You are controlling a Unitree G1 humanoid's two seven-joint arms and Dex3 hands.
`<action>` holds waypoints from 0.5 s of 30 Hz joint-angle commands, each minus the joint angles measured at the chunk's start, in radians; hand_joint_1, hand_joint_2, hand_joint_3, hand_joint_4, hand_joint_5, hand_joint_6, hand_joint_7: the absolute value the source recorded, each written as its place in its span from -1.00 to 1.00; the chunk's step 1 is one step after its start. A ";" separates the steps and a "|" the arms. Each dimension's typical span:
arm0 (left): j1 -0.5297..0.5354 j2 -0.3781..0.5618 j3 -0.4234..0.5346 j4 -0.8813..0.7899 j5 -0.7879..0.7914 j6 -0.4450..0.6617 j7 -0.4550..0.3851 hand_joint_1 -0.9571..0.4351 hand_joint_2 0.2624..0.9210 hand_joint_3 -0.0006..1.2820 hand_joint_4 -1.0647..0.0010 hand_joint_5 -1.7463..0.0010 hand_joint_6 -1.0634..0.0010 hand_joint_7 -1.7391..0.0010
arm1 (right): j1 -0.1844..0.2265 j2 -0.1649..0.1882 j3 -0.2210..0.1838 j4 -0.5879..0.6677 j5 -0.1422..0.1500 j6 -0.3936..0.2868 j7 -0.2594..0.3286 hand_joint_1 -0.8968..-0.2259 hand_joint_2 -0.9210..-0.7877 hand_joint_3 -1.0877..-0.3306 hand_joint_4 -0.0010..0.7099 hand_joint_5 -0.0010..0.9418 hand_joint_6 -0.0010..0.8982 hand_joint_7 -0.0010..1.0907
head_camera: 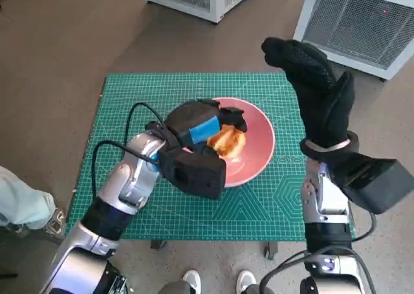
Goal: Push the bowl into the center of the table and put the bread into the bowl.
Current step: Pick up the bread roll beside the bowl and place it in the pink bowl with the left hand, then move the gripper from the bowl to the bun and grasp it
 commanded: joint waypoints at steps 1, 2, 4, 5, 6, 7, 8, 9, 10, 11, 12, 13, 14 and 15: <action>0.011 0.008 0.013 -0.046 -0.023 0.021 -0.045 0.19 0.58 -0.94 0.81 0.95 0.49 0.95 | 0.024 0.000 -0.004 -0.002 0.002 0.012 -0.008 -0.49 -1.00 -0.10 -0.43 -0.99 -0.79 -0.23; 0.012 0.008 0.014 -0.049 -0.023 0.023 -0.048 0.18 0.57 -0.95 0.82 0.96 0.50 0.96 | 0.024 0.000 -0.004 -0.002 0.002 0.012 -0.008 -0.49 -1.00 -0.10 -0.43 -0.99 -0.79 -0.23; 0.013 0.007 0.015 -0.052 -0.022 0.026 -0.051 0.17 0.57 -0.96 0.85 0.98 0.51 0.98 | 0.025 0.000 -0.003 -0.003 0.002 0.013 -0.009 -0.49 -1.00 -0.10 -0.43 -0.99 -0.79 -0.24; 0.014 0.012 0.019 -0.063 -0.031 0.030 -0.066 0.17 0.57 -0.96 0.86 0.99 0.52 0.99 | 0.025 0.001 -0.003 -0.003 0.001 0.013 -0.010 -0.49 -1.00 -0.10 -0.43 -0.99 -0.79 -0.24; 0.021 0.039 0.047 -0.132 -0.080 0.063 -0.139 0.14 0.56 -0.96 0.88 0.99 0.54 0.99 | 0.025 0.003 -0.002 -0.004 0.000 0.013 -0.013 -0.49 -1.00 -0.10 -0.43 -0.99 -0.79 -0.24; 0.029 0.074 0.083 -0.215 -0.141 0.104 -0.220 0.05 0.55 -0.97 0.93 0.99 0.59 0.99 | 0.025 0.005 -0.002 -0.004 -0.001 0.012 -0.015 -0.49 -1.00 -0.10 -0.43 -0.99 -0.79 -0.24; 0.037 0.111 0.124 -0.296 -0.201 0.144 -0.294 0.01 0.55 -0.97 0.94 1.00 0.60 0.99 | 0.025 0.007 -0.001 -0.003 -0.002 0.012 -0.016 -0.49 -1.00 -0.10 -0.43 -0.99 -0.79 -0.24; 0.043 0.134 0.150 -0.348 -0.238 0.172 -0.340 -0.04 0.55 -0.97 0.96 1.00 0.63 1.00 | 0.024 0.009 -0.001 -0.002 -0.002 0.012 -0.017 -0.49 -1.00 -0.10 -0.43 -0.99 -0.79 -0.24; 0.052 0.160 0.184 -0.395 -0.279 0.194 -0.375 -0.07 0.54 -0.98 0.98 1.00 0.65 1.00 | 0.024 0.009 -0.001 0.000 -0.002 0.012 -0.017 -0.49 -1.00 -0.10 -0.43 -0.99 -0.79 -0.24; 0.058 0.177 0.205 -0.424 -0.304 0.209 -0.396 -0.08 0.54 -0.98 0.98 1.00 0.66 1.00 | 0.023 0.010 -0.001 0.001 -0.001 0.011 -0.017 -0.49 -1.00 -0.10 -0.43 -0.99 -0.79 -0.24; 0.069 0.198 0.235 -0.460 -0.336 0.223 -0.417 -0.10 0.54 -0.98 0.99 1.00 0.67 1.00 | 0.023 0.010 -0.002 0.003 -0.001 0.011 -0.017 -0.49 -1.00 -0.10 -0.43 -0.99 -0.79 -0.24; 0.077 0.213 0.256 -0.487 -0.357 0.235 -0.432 -0.11 0.54 -0.98 0.99 1.00 0.67 1.00 | 0.023 0.011 -0.002 0.003 0.000 0.011 -0.017 -0.48 -1.00 -0.10 -0.43 -0.99 -0.79 -0.24; 0.088 0.232 0.285 -0.519 -0.382 0.247 -0.447 -0.11 0.54 -0.98 0.99 1.00 0.68 1.00 | 0.023 0.011 -0.002 0.004 0.000 0.011 -0.017 -0.48 -1.00 -0.10 -0.43 -0.99 -0.79 -0.24; 0.096 0.246 0.304 -0.542 -0.399 0.257 -0.458 -0.11 0.54 -0.98 1.00 1.00 0.68 1.00 | 0.022 0.012 -0.001 0.004 0.001 0.010 -0.017 -0.48 -1.00 -0.10 -0.43 -0.99 -0.79 -0.24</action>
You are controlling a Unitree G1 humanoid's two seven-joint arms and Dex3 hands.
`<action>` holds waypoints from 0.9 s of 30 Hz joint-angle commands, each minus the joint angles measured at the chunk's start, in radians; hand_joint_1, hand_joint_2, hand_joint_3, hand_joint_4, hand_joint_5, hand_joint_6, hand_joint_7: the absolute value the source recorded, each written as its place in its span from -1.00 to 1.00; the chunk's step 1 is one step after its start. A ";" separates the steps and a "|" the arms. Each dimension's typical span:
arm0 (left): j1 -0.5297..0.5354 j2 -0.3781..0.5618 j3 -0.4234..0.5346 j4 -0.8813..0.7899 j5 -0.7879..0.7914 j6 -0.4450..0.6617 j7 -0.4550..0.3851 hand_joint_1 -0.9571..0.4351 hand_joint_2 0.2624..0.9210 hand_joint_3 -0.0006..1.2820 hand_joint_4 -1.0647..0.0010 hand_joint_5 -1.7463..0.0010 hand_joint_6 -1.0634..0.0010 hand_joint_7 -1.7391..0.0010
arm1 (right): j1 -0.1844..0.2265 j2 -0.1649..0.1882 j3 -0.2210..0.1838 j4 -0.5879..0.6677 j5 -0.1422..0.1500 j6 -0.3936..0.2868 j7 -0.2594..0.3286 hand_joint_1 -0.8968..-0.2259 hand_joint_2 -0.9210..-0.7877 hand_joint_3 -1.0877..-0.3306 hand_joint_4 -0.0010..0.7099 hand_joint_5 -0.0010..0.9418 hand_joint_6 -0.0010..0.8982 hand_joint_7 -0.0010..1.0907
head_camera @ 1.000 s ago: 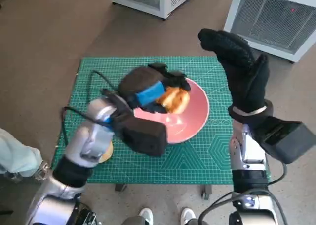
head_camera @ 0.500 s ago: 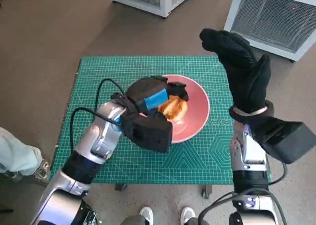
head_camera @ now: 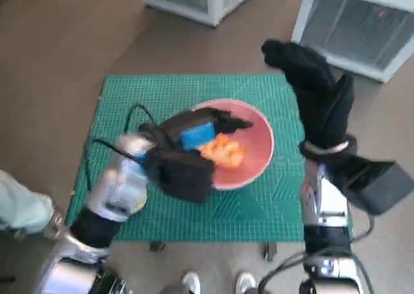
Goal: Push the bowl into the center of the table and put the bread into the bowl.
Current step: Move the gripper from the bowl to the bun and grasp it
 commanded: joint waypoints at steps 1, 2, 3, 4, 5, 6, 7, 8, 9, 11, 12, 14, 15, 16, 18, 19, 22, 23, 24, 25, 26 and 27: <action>0.060 0.158 0.201 -0.264 -0.184 0.108 -0.150 -0.11 0.53 -0.98 1.00 1.00 0.68 1.00 | 0.022 0.008 -0.002 0.008 0.001 0.011 -0.011 -0.48 -1.00 -0.10 -0.43 -0.99 -0.79 -0.24; 0.069 0.174 0.223 -0.289 -0.200 0.118 -0.159 -0.11 0.53 -0.98 1.00 1.00 0.68 1.00 | 0.022 0.009 -0.002 0.007 0.001 0.011 -0.011 -0.48 -1.00 -0.10 -0.43 -0.99 -0.79 -0.24; 0.082 0.195 0.251 -0.322 -0.211 0.133 -0.165 -0.11 0.53 -0.99 1.00 1.00 0.68 1.00 | 0.021 0.010 -0.001 0.009 0.000 0.011 -0.012 -0.47 -1.00 -0.10 -0.43 -0.99 -0.79 -0.24; 0.092 0.210 0.269 -0.347 -0.219 0.146 -0.169 -0.10 0.54 -0.99 1.00 1.00 0.68 1.00 | 0.021 0.010 -0.001 0.009 0.000 0.011 -0.012 -0.47 -1.00 -0.10 -0.43 -1.00 -0.79 -0.24; 0.105 0.230 0.292 -0.381 -0.221 0.166 -0.172 -0.10 0.54 -0.99 1.00 1.00 0.68 1.00 | 0.020 0.011 0.000 0.009 -0.001 0.011 -0.013 -0.47 -1.00 -0.10 -0.43 -1.00 -0.79 -0.24; 0.114 0.245 0.308 -0.406 -0.223 0.181 -0.174 -0.10 0.54 -0.99 1.00 1.00 0.67 1.00 | 0.019 0.012 0.000 0.010 -0.001 0.011 -0.014 -0.46 -1.00 -0.10 -0.44 -1.00 -0.79 -0.24; 0.131 0.270 0.335 -0.443 -0.222 0.196 -0.179 -0.10 0.54 -0.99 1.00 1.00 0.67 1.00 | 0.018 0.014 0.002 0.010 -0.003 0.011 -0.016 -0.46 -1.00 -0.11 -0.44 -1.00 -0.79 -0.24; 0.143 0.290 0.353 -0.470 -0.222 0.209 -0.181 -0.10 0.53 -0.99 1.00 1.00 0.67 0.99 | 0.017 0.015 0.003 0.010 -0.005 0.012 -0.018 -0.46 -1.00 -0.11 -0.44 -1.00 -0.79 -0.24; 0.159 0.314 0.377 -0.499 -0.221 0.217 -0.186 -0.11 0.53 -0.99 1.00 1.00 0.66 0.99 | 0.017 0.016 0.004 0.010 -0.006 0.012 -0.019 -0.46 -1.00 -0.11 -0.44 -1.00 -0.79 -0.24; 0.184 0.350 0.418 -0.533 -0.233 0.224 -0.196 -0.12 0.52 -0.99 1.00 1.00 0.65 0.99 | 0.016 0.018 0.005 0.010 -0.007 0.013 -0.020 -0.45 -1.00 -0.11 -0.44 -1.00 -0.79 -0.24; 0.195 0.364 0.436 -0.545 -0.242 0.226 -0.200 -0.12 0.51 -1.00 1.00 1.00 0.64 0.99 | 0.016 0.018 0.005 0.010 -0.007 0.014 -0.021 -0.45 -1.00 -0.11 -0.44 -1.00 -0.79 -0.24; 0.225 0.389 0.492 -0.558 -0.281 0.220 -0.214 -0.13 0.49 -1.00 1.00 1.00 0.62 0.98 | 0.014 0.019 0.007 0.011 -0.006 0.015 -0.020 -0.45 -1.00 -0.11 -0.44 -1.00 -0.79 -0.24; 0.241 0.400 0.518 -0.563 -0.301 0.220 -0.221 -0.13 0.48 -1.00 1.00 1.00 0.62 0.98 | 0.013 0.020 0.007 0.012 -0.007 0.015 -0.020 -0.45 -1.00 -0.11 -0.44 -1.00 -0.79 -0.24; 0.252 0.410 0.535 -0.567 -0.317 0.220 -0.223 -0.13 0.47 -1.00 1.00 1.00 0.60 0.98 | 0.012 0.020 0.008 0.013 -0.007 0.015 -0.021 -0.45 -1.00 -0.11 -0.44 -1.00 -0.80 -0.24; 0.277 0.428 0.566 -0.573 -0.344 0.220 -0.229 -0.11 0.45 -1.00 1.00 1.00 0.59 0.97 | 0.009 0.021 0.009 0.017 -0.007 0.015 -0.021 -0.45 -1.00 -0.12 -0.45 -1.00 -0.80 -0.24; 0.298 0.436 0.583 -0.576 -0.353 0.217 -0.229 -0.10 0.44 -1.00 1.00 1.00 0.58 0.97 | 0.005 0.022 0.010 0.021 -0.006 0.015 -0.020 -0.45 -1.00 -0.12 -0.45 -1.00 -0.80 -0.24; 0.348 0.453 0.610 -0.584 -0.367 0.205 -0.224 -0.11 0.43 -1.00 1.00 1.00 0.56 0.96 | -0.001 0.024 0.011 0.031 -0.005 0.014 -0.016 -0.45 -1.00 -0.12 -0.45 -1.00 -0.80 -0.24; 0.366 0.458 0.616 -0.587 -0.367 0.201 -0.222 -0.11 0.43 -1.00 1.00 1.00 0.56 0.96 | -0.003 0.025 0.012 0.033 -0.004 0.014 -0.015 -0.45 -1.00 -0.12 -0.45 -1.00 -0.80 -0.23; 0.379 0.463 0.620 -0.589 -0.368 0.199 -0.219 -0.11 0.42 -1.00 0.99 1.00 0.55 0.96 | -0.005 0.026 0.013 0.035 -0.003 0.014 -0.013 -0.45 -1.00 -0.12 -0.45 -1.00 -0.81 -0.23; 0.399 0.468 0.625 -0.594 -0.363 0.198 -0.217 -0.11 0.42 -1.00 0.99 1.00 0.54 0.96 | -0.007 0.027 0.014 0.037 -0.002 0.014 -0.011 -0.45 -1.00 -0.13 -0.45 -1.00 -0.81 -0.23; 0.414 0.471 0.627 -0.597 -0.359 0.197 -0.214 -0.12 0.42 -1.00 0.98 0.99 0.53 0.96 | -0.009 0.027 0.015 0.039 -0.001 0.015 -0.009 -0.45 -1.00 -0.13 -0.46 -1.00 -0.81 -0.23; 0.432 0.475 0.630 -0.600 -0.353 0.194 -0.211 -0.12 0.42 -1.00 0.97 0.99 0.53 0.96 | -0.010 0.028 0.016 0.041 0.000 0.015 -0.007 -0.45 -1.00 -0.13 -0.46 -1.00 -0.81 -0.23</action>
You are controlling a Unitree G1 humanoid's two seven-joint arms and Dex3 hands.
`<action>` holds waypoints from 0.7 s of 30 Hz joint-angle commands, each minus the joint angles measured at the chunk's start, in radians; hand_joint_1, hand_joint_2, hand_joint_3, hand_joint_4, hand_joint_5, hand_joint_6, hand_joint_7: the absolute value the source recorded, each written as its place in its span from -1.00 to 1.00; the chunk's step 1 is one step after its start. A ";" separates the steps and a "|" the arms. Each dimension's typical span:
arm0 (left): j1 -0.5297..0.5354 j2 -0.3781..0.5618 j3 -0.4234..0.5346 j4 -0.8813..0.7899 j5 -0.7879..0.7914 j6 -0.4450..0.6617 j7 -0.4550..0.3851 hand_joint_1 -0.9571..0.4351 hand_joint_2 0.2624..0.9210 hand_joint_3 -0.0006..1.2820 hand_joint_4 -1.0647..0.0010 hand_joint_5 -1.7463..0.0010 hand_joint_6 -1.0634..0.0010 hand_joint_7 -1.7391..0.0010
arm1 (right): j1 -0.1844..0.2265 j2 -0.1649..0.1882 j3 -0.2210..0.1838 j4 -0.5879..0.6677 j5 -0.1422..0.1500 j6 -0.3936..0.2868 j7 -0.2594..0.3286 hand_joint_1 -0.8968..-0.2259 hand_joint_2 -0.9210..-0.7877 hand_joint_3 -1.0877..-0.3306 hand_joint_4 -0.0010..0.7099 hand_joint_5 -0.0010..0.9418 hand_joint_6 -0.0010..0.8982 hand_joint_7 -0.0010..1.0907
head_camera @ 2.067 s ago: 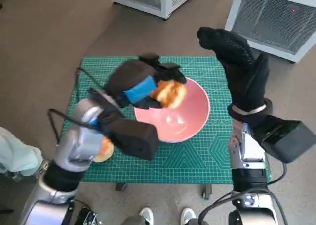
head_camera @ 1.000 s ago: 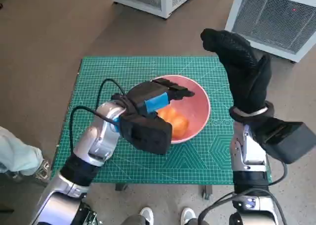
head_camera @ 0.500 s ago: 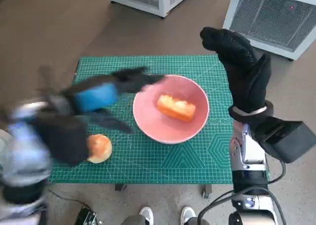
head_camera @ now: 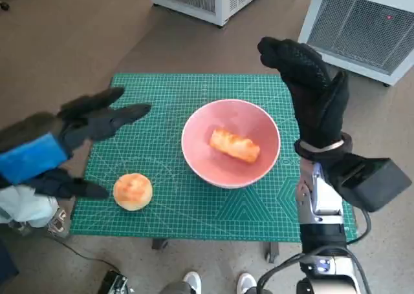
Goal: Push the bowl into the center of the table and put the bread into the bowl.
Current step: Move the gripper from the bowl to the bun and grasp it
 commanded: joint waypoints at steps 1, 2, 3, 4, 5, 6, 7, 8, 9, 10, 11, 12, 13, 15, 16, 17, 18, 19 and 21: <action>0.079 0.029 0.019 -0.027 0.001 -0.017 0.009 -0.12 0.42 -1.00 0.96 0.99 0.52 0.95 | -0.004 0.008 0.006 0.025 0.003 0.012 0.010 -0.45 -1.00 -0.14 -0.46 -1.00 -0.82 -0.23; 0.094 0.030 0.019 -0.028 0.004 -0.019 0.013 -0.11 0.42 -1.00 0.94 0.99 0.51 0.95 | -0.006 0.008 0.007 0.028 0.004 0.012 0.012 -0.45 -1.00 -0.14 -0.46 -1.00 -0.82 -0.23; 0.104 0.032 0.019 -0.028 0.005 -0.021 0.016 -0.11 0.42 -1.00 0.94 0.98 0.51 0.95 | -0.008 0.009 0.007 0.030 0.006 0.013 0.014 -0.44 -1.00 -0.14 -0.46 -1.00 -0.82 -0.23; 0.120 0.031 0.015 -0.029 0.011 -0.019 0.021 -0.11 0.42 -1.00 0.93 0.98 0.50 0.95 | -0.011 0.009 0.008 0.033 0.008 0.013 0.017 -0.44 -1.00 -0.14 -0.46 -1.00 -0.82 -0.23; 0.131 0.031 0.012 -0.030 0.015 -0.019 0.025 -0.11 0.43 -1.00 0.92 0.98 0.50 0.95 | -0.012 0.010 0.008 0.035 0.011 0.014 0.020 -0.44 -1.00 -0.14 -0.47 -1.00 -0.83 -0.22; 0.144 0.030 0.006 -0.030 0.022 -0.020 0.032 -0.10 0.43 -1.00 0.91 0.98 0.50 0.96 | -0.015 0.011 0.009 0.037 0.013 0.014 0.023 -0.44 -1.00 -0.14 -0.47 -1.00 -0.83 -0.22; 0.153 0.030 0.001 -0.030 0.027 -0.021 0.038 -0.10 0.43 -1.00 0.91 0.98 0.50 0.96 | -0.016 0.012 0.009 0.039 0.014 0.014 0.025 -0.43 -1.00 -0.14 -0.47 -1.00 -0.83 -0.22; 0.166 0.032 -0.008 -0.032 0.040 -0.021 0.044 -0.09 0.43 -1.00 0.90 0.98 0.49 0.96 | -0.018 0.012 0.009 0.040 0.017 0.015 0.029 -0.43 -1.00 -0.15 -0.47 -1.00 -0.83 -0.22; 0.175 0.034 -0.015 -0.033 0.050 -0.020 0.049 -0.09 0.43 -1.00 0.90 0.98 0.49 0.96 | -0.019 0.013 0.009 0.042 0.019 0.015 0.032 -0.43 -1.00 -0.14 -0.47 -1.00 -0.84 -0.22; 0.184 0.046 -0.025 -0.040 0.066 -0.007 0.051 -0.09 0.43 -1.00 0.89 0.98 0.49 0.96 | -0.020 0.013 0.009 0.043 0.022 0.016 0.036 -0.42 -1.00 -0.14 -0.47 -1.00 -0.84 -0.21; 0.190 0.055 -0.033 -0.046 0.077 0.003 0.053 -0.07 0.43 -1.00 0.88 0.98 0.50 0.97 | -0.021 0.013 0.010 0.044 0.024 0.016 0.038 -0.42 -1.00 -0.14 -0.47 -1.00 -0.84 -0.21; 0.196 0.067 -0.046 -0.054 0.094 0.020 0.054 -0.06 0.43 -1.00 0.88 0.98 0.50 0.97 | -0.022 0.013 0.010 0.045 0.027 0.016 0.041 -0.42 -1.00 -0.14 -0.47 -1.00 -0.84 -0.21; 0.199 0.075 -0.055 -0.060 0.107 0.033 0.056 -0.05 0.43 -1.00 0.88 0.99 0.52 0.97 | -0.023 0.012 0.010 0.046 0.029 0.017 0.044 -0.42 -1.00 -0.14 -0.47 -1.00 -0.85 -0.21; 0.205 0.086 -0.092 -0.072 0.149 0.064 0.067 -0.03 0.42 -1.00 0.88 0.99 0.53 0.98 | -0.025 0.011 0.010 0.048 0.031 0.017 0.049 -0.41 -1.00 -0.14 -0.47 -1.00 -0.85 -0.21; 0.208 0.086 -0.114 -0.073 0.171 0.074 0.077 -0.02 0.42 -1.00 0.88 0.99 0.53 0.98 | -0.026 0.010 0.009 0.049 0.032 0.017 0.052 -0.41 -1.00 -0.14 -0.47 -1.00 -0.85 -0.21; 0.208 0.085 -0.130 -0.075 0.186 0.082 0.084 -0.01 0.42 -1.00 0.88 0.99 0.54 0.99 | -0.028 0.010 0.009 0.051 0.033 0.016 0.055 -0.41 -1.00 -0.14 -0.47 -1.00 -0.85 -0.21; 0.210 0.078 -0.152 -0.070 0.205 0.085 0.099 -0.01 0.42 -1.00 0.88 0.99 0.54 0.99 | -0.029 0.009 0.008 0.052 0.034 0.017 0.057 -0.41 -1.00 -0.14 -0.47 -1.00 -0.85 -0.20; 0.210 0.072 -0.168 -0.066 0.218 0.087 0.109 0.00 0.42 -1.00 0.88 0.99 0.54 0.99 | -0.029 0.009 0.007 0.053 0.035 0.017 0.059 -0.41 -1.00 -0.14 -0.47 -1.00 -0.85 -0.20; 0.213 0.048 -0.208 -0.045 0.250 0.074 0.143 0.02 0.41 -1.00 0.87 0.99 0.53 0.99 | -0.031 0.008 0.006 0.054 0.037 0.018 0.063 -0.41 -1.00 -0.14 -0.47 -1.00 -0.86 -0.20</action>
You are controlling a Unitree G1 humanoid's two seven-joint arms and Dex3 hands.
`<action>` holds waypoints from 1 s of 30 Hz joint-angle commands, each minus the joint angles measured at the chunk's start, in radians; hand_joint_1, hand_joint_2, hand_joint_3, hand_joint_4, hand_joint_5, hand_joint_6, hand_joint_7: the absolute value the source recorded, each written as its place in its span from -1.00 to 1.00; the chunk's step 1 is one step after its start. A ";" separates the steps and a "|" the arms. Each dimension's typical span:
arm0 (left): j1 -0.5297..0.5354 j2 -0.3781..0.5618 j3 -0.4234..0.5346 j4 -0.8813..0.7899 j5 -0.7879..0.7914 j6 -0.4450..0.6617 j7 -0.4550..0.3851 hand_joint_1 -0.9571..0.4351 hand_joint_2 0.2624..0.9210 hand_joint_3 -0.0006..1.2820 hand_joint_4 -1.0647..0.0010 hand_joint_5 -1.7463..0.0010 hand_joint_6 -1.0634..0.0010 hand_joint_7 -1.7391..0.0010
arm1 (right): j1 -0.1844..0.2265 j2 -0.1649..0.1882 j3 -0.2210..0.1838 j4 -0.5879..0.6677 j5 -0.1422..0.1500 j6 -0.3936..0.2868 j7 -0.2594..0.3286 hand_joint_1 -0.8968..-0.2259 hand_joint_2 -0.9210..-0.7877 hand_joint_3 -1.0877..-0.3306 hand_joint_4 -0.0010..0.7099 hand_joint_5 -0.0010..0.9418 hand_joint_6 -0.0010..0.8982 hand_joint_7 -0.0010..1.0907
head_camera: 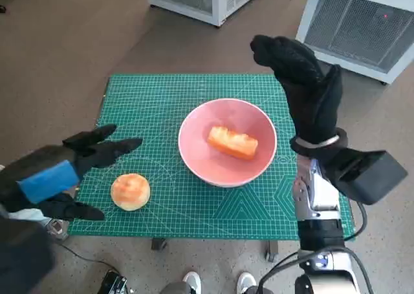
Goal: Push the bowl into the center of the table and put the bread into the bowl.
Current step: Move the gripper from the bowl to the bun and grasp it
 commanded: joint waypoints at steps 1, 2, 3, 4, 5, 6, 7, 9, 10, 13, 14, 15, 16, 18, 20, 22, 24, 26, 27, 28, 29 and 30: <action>0.016 -0.034 -0.094 0.026 0.075 -0.011 0.072 0.04 0.41 -1.00 0.86 0.99 0.51 0.98 | 0.001 0.002 -0.002 0.017 0.012 0.015 0.019 -0.40 -1.00 -0.14 -0.47 -1.00 -0.86 -0.20; 0.015 -0.042 -0.109 0.036 0.085 -0.018 0.085 0.07 0.41 -1.00 0.84 0.99 0.49 0.98 | 0.000 0.001 -0.002 0.017 0.013 0.016 0.020 -0.40 -1.00 -0.14 -0.47 -1.00 -0.86 -0.20; 0.016 -0.051 -0.126 0.052 0.096 -0.030 0.099 0.08 0.41 -1.00 0.84 0.99 0.48 0.98 | 0.000 0.001 -0.003 0.017 0.014 0.016 0.021 -0.40 -1.00 -0.14 -0.47 -1.00 -0.86 -0.20; 0.015 -0.057 -0.139 0.063 0.104 -0.038 0.110 0.11 0.41 -1.00 0.82 0.99 0.47 0.98 | 0.000 0.001 -0.003 0.017 0.014 0.017 0.022 -0.40 -1.00 -0.14 -0.47 -1.00 -0.86 -0.20; 0.013 -0.065 -0.160 0.086 0.116 -0.051 0.122 0.13 0.41 -1.00 0.81 0.99 0.46 0.98 | 0.000 0.000 -0.004 0.016 0.015 0.018 0.024 -0.40 -1.00 -0.14 -0.47 -1.00 -0.86 -0.19; 0.011 -0.071 -0.174 0.103 0.124 -0.061 0.130 0.14 0.41 -1.00 0.81 0.99 0.45 0.98 | 0.000 0.000 -0.004 0.016 0.015 0.019 0.025 -0.40 -1.00 -0.14 -0.47 -1.00 -0.86 -0.19; 0.007 -0.078 -0.193 0.123 0.136 -0.064 0.138 0.15 0.41 -1.00 0.80 0.99 0.44 0.98 | 0.000 -0.001 -0.005 0.015 0.017 0.020 0.027 -0.40 -1.00 -0.14 -0.47 -1.00 -0.86 -0.19; -0.003 -0.088 -0.225 0.154 0.158 -0.061 0.147 0.18 0.42 -1.00 0.79 0.99 0.44 0.98 | -0.001 -0.002 -0.007 0.016 0.020 0.022 0.031 -0.40 -1.00 -0.14 -0.47 -1.00 -0.86 -0.19; -0.008 -0.092 -0.237 0.166 0.167 -0.058 0.149 0.20 0.42 -1.00 0.79 0.99 0.43 0.98 | -0.001 -0.002 -0.008 0.016 0.021 0.023 0.033 -0.40 -1.00 -0.14 -0.47 -1.00 -0.86 -0.19; -0.031 -0.105 -0.293 0.224 0.218 -0.045 0.159 0.23 0.43 -0.99 0.79 0.99 0.43 0.99 | 0.000 -0.004 -0.008 0.010 0.023 0.030 0.034 -0.40 -1.00 -0.14 -0.48 -1.00 -0.86 -0.18; -0.041 -0.112 -0.316 0.251 0.238 -0.041 0.163 0.24 0.44 -0.99 0.79 1.00 0.43 0.99 | 0.001 -0.005 -0.008 0.007 0.023 0.032 0.034 -0.40 -1.00 -0.14 -0.48 -1.00 -0.86 -0.18; -0.048 -0.117 -0.329 0.270 0.251 -0.039 0.166 0.24 0.44 -0.99 0.79 1.00 0.44 0.99 | 0.002 -0.005 -0.008 0.005 0.024 0.033 0.035 -0.41 -1.00 -0.14 -0.48 -1.00 -0.86 -0.18; -0.056 -0.127 -0.348 0.302 0.265 -0.039 0.173 0.25 0.45 -0.99 0.79 1.00 0.44 0.99 | 0.003 -0.005 -0.008 0.003 0.023 0.033 0.035 -0.41 -1.00 -0.14 -0.48 -1.00 -0.86 -0.18; -0.067 -0.145 -0.370 0.351 0.282 -0.042 0.184 0.27 0.46 -0.99 0.79 1.00 0.44 0.99 | 0.006 -0.006 -0.008 0.000 0.022 0.034 0.034 -0.42 -1.00 -0.14 -0.48 -1.00 -0.85 -0.17; -0.074 -0.162 -0.386 0.391 0.295 -0.045 0.195 0.30 0.48 -0.99 0.78 0.99 0.43 0.99 | 0.008 -0.006 -0.008 -0.004 0.020 0.035 0.033 -0.43 -1.00 -0.14 -0.47 -1.00 -0.86 -0.17; -0.076 -0.175 -0.403 0.429 0.309 -0.050 0.206 0.34 0.49 -0.99 0.76 0.99 0.42 0.99 | 0.011 -0.008 -0.008 -0.008 0.018 0.035 0.031 -0.43 -1.00 -0.14 -0.47 -1.00 -0.86 -0.17; -0.076 -0.186 -0.421 0.464 0.325 -0.060 0.220 0.39 0.50 -0.98 0.72 0.98 0.40 0.99 | 0.014 -0.009 -0.008 -0.012 0.016 0.034 0.030 -0.43 -1.00 -0.14 -0.47 -1.00 -0.86 -0.16; -0.074 -0.192 -0.440 0.493 0.347 -0.072 0.237 0.42 0.52 -0.98 0.68 0.98 0.37 0.98 | 0.016 -0.011 -0.008 -0.017 0.012 0.034 0.027 -0.43 -1.00 -0.14 -0.47 -1.00 -0.86 -0.16; -0.073 -0.194 -0.448 0.505 0.357 -0.078 0.245 0.44 0.53 -0.98 0.62 0.98 0.32 0.98 | 0.017 -0.012 -0.008 -0.019 0.011 0.034 0.025 -0.43 -1.00 -0.14 -0.47 -1.00 -0.86 -0.16; -0.072 -0.195 -0.460 0.520 0.374 -0.086 0.256 0.45 0.54 -0.98 0.59 0.98 0.31 0.98 | 0.018 -0.013 -0.008 -0.021 0.008 0.034 0.023 -0.43 -1.00 -0.14 -0.47 -1.00 -0.86 -0.16; -0.072 -0.195 -0.468 0.530 0.385 -0.092 0.263 0.47 0.56 -0.97 0.52 0.98 0.25 0.97 | 0.019 -0.013 -0.008 -0.023 0.007 0.034 0.022 -0.43 -1.00 -0.14 -0.47 -1.00 -0.86 -0.16; -0.072 -0.195 -0.478 0.543 0.403 -0.100 0.272 0.47 0.57 -0.97 0.48 0.98 0.23 0.97 | 0.019 -0.015 -0.009 -0.024 0.006 0.034 0.021 -0.43 -1.00 -0.14 -0.47 -1.00 -0.86 -0.16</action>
